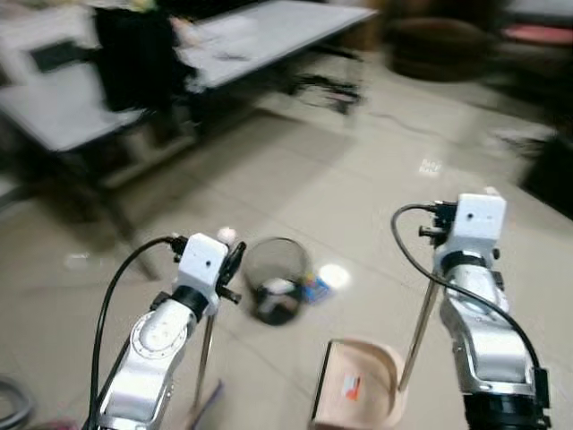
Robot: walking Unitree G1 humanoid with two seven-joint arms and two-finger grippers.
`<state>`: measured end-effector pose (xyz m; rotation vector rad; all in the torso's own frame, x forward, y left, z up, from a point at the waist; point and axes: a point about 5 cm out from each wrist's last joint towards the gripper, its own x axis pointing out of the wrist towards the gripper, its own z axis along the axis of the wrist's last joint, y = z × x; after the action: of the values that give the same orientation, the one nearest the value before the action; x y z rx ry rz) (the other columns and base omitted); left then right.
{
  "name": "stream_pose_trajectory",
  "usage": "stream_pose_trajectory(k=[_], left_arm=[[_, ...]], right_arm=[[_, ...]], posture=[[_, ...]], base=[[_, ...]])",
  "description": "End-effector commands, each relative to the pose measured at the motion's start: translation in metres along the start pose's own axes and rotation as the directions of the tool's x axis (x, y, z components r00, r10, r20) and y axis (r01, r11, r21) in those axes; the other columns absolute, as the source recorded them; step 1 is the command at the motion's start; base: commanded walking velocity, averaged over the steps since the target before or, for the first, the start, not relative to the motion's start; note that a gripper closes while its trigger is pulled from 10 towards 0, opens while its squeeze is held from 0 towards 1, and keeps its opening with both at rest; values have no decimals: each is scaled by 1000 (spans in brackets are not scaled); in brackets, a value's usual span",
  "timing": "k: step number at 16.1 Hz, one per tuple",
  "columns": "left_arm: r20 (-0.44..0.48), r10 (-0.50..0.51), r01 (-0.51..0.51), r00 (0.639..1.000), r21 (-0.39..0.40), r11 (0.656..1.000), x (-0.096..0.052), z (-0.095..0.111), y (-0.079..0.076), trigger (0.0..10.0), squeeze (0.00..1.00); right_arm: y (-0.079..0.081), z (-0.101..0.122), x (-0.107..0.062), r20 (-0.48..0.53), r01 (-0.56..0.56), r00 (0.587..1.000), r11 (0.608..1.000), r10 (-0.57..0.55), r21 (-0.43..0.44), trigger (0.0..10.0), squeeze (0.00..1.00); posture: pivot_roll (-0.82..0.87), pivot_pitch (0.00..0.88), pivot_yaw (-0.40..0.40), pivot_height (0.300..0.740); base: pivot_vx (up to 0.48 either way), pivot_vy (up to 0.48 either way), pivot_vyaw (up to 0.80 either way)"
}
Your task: Sweep floor
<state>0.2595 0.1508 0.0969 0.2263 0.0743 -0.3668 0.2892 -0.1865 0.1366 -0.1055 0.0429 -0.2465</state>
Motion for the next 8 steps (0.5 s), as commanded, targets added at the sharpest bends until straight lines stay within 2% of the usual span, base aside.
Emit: stream_pose_trajectory(k=[1, 6, 8], left_arm=[[14, 26, -26, 1000, 20, 999, 4, 5, 4, 10000, 0], [54, 48, -46, 997, -38, 998, 8, 17, 0, 10000, 0], [95, 64, -62, 993, -22, 998, 8, 21, 0, 10000, 0]], right_arm=[[4, 13, 0, 29, -30, 999, 999, 29, 25, 10000, 0], [10, 19, -3, 30, -75, 997, 997, 74, 33, 10000, 0], [11, 22, -5, 49, -80, 996, 997, 79, 17, 10000, 0]], posture=[[-74, 0, 60, 740], [-83, 0, 53, 740], [-88, 0, 52, 740]], base=[[0, 0, -800], [0, 0, -800], [0, 0, -800]])
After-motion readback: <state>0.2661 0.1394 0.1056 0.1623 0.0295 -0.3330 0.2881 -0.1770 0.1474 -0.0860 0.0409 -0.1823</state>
